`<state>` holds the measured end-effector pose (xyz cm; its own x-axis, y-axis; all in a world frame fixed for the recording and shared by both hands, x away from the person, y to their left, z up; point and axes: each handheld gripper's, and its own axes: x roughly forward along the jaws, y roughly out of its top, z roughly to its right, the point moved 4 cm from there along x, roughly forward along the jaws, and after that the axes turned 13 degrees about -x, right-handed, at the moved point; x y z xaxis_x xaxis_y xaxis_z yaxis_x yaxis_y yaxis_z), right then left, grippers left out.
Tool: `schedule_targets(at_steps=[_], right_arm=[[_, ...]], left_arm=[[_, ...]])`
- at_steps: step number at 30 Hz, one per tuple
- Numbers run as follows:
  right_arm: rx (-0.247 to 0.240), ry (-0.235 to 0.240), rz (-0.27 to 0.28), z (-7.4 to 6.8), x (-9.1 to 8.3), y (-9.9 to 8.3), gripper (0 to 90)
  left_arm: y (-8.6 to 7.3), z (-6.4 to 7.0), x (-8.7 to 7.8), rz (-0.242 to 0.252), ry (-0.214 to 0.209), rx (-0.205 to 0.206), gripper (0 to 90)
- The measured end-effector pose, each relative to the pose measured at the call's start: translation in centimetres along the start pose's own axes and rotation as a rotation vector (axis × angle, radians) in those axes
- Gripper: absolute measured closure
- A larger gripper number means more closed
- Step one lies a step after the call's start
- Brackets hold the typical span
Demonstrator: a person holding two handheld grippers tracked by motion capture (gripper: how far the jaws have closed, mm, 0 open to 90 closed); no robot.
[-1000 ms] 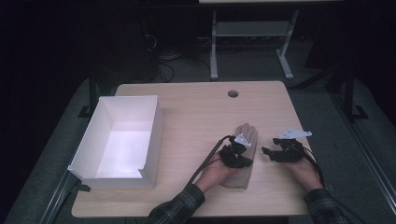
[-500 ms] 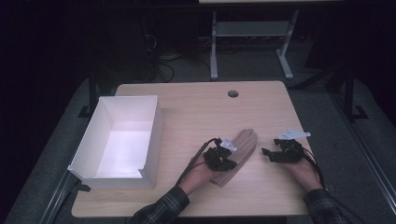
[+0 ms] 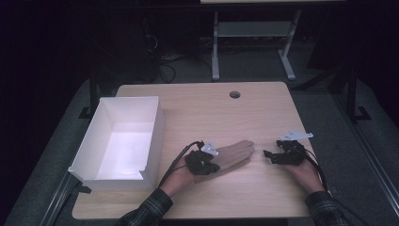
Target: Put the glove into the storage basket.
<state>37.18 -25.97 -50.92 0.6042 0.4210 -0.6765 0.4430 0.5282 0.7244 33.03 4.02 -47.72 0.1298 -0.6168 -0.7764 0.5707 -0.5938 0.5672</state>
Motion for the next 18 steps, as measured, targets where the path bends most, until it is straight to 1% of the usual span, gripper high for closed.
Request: schedule_targets(at_steps=[2, 3, 4, 5, 6, 8, 9, 10, 11, 12, 13, 14, 15, 16, 17, 18], right_arm=[[-0.001, 0.000, 0.000, 0.0, 0.0, 0.0, 25.7], [-0.001, 0.000, 0.000, 0.0, 0.0, 0.0, 25.7], [0.000, 0.000, 0.000, 0.0, 0.0, 0.0, 25.7], [0.000, 0.000, 0.000, 0.0, 0.0, 0.0, 25.7], [-0.001, -0.001, 0.001, 0.0, 0.0, 0.0, 25.7], [0.000, -0.001, 0.001, 0.0, 0.0, 0.0, 25.7], [0.000, -0.001, 0.000, 0.0, 0.0, 0.0, 25.6], [0.000, -0.002, 0.000, 0.0, 0.0, 0.0, 25.6], [0.001, -0.002, 0.000, 0.0, 0.0, 0.0, 25.6], [0.001, -0.002, 0.000, 0.0, 0.0, 0.0, 25.6], [0.001, -0.002, 0.000, 0.0, 0.0, 0.0, 25.6], [0.001, -0.002, 0.000, 0.0, 0.0, 0.0, 25.6], [0.001, -0.002, 0.000, 0.0, 0.0, 0.0, 25.6], [0.001, -0.002, 0.000, 0.0, 0.0, 0.0, 25.6], [0.001, -0.002, 0.000, 0.0, 0.0, 0.0, 25.6], [0.001, -0.002, 0.000, 0.0, 0.0, 0.0, 25.6]], left_arm=[[0.1, 0.1, -0.2, 0.001, -0.004, -0.002, 81.2], [0.3, 0.2, -0.5, 0.003, -0.004, 0.005, 77.2], [0.5, 0.2, -0.8, 0.006, 0.002, 0.021, 72.2], [0.7, 0.2, -1.2, 0.019, 0.009, 0.037, 72.2], [0.9, 0.3, -1.4, 0.037, 0.009, 0.038, 67.5], [1.6, 0.2, -2.0, 0.053, 0.022, 0.062, 56.7], [2.2, 0.0, -2.3, 0.076, 0.036, 0.077, 46.8], [2.2, 0.0, -2.3, 0.076, 0.036, 0.077, 43.6], [2.9, -0.3, -2.4, 0.098, 0.029, 0.079, 40.9], [3.2, -0.5, -2.3, 0.104, 0.031, 0.087, 36.5], [3.2, -0.5, -2.3, 0.104, 0.031, 0.087, 32.6], [3.6, -0.6, -2.0, 0.115, 0.034, 0.085, 32.6], [4.0, -0.8, -1.6, 0.105, 0.042, 0.086, 23.7], [4.0, -0.8, -1.6, 0.105, 0.042, 0.086, 22.1], [4.3, -1.0, -0.9, 0.069, 0.043, 0.108, 19.9], [4.3, -1.0, -0.9, 0.069, 0.043, 0.108, 16.8]])
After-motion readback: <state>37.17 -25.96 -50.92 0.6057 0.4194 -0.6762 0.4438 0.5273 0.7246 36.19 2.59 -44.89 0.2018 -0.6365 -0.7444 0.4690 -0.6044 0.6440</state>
